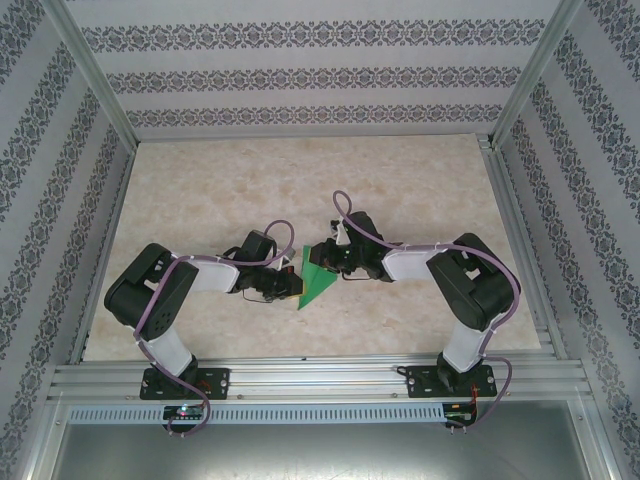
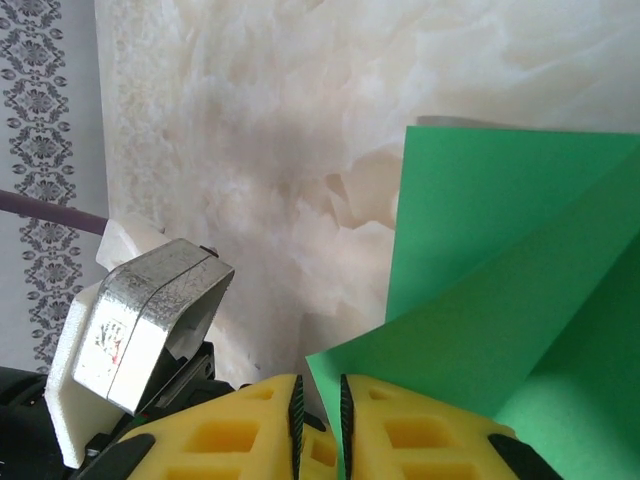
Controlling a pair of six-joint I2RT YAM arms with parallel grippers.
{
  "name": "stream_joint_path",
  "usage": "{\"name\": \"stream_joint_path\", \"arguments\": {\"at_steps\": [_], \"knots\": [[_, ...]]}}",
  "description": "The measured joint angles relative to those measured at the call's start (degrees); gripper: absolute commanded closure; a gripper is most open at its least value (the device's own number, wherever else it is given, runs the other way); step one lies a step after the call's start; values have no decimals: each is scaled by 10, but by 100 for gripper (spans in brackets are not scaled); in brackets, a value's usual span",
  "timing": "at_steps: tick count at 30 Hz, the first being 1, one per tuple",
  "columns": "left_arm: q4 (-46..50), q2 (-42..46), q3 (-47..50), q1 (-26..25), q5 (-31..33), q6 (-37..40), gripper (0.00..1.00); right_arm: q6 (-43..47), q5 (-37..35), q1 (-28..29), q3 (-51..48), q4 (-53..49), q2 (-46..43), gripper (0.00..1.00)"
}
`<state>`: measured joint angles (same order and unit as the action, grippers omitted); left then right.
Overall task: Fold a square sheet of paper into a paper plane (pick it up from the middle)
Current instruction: Fourth fold the wing at the center of the table.
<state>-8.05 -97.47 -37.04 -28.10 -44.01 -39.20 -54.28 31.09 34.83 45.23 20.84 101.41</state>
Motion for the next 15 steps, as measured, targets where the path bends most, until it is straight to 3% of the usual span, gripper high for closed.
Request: {"name": "stream_joint_path", "arguments": {"at_steps": [15], "knots": [[38, -5, -20, 0, 0, 22, 95, -13, -17, 23, 0, 2, 23, 79]]}}
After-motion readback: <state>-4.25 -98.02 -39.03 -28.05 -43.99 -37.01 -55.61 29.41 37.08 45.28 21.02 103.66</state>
